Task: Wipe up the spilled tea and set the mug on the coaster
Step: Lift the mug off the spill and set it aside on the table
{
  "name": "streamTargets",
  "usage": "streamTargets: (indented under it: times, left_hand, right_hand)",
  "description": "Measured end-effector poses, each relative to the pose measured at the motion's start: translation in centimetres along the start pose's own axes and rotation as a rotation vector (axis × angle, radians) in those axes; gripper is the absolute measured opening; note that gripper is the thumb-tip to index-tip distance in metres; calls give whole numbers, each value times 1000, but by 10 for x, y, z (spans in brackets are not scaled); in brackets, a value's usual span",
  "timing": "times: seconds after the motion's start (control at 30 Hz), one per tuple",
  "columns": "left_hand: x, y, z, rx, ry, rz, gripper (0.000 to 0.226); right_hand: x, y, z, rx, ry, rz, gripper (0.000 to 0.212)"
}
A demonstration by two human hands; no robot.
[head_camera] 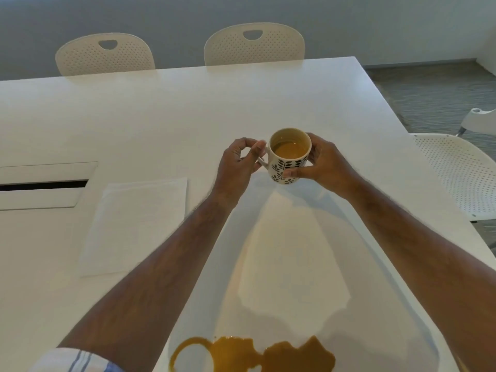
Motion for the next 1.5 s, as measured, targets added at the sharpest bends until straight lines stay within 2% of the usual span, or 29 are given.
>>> streamTargets:
  times: [0.53,0.8,1.0,1.5]
  left_hand:
    - [-9,-19,-41,-15,75,-15,33]
    - [-11,-28,-41,-33,94,7,27]
    - [-12,-33,-41,-38,94,-25,35]
    - [-13,-35,-41,-22,107,-62,34]
  right_hand:
    - [4,26,-48,34,-95,33,82]
    - [10,38,-52,64,-122,13,80]
    - [12,45,-52,78,-142,5,80]
    - [17,50,-49,131,-168,-41,78]
Point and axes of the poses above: each hand's wrist, its own z-axis away from the middle knuckle, its own x-axis out of the palm, y = z × x, the point moved 5 cm from there along -z, towards the middle knuckle, and after that the axes turned 7 degrees about z, right-handed, at the moved point
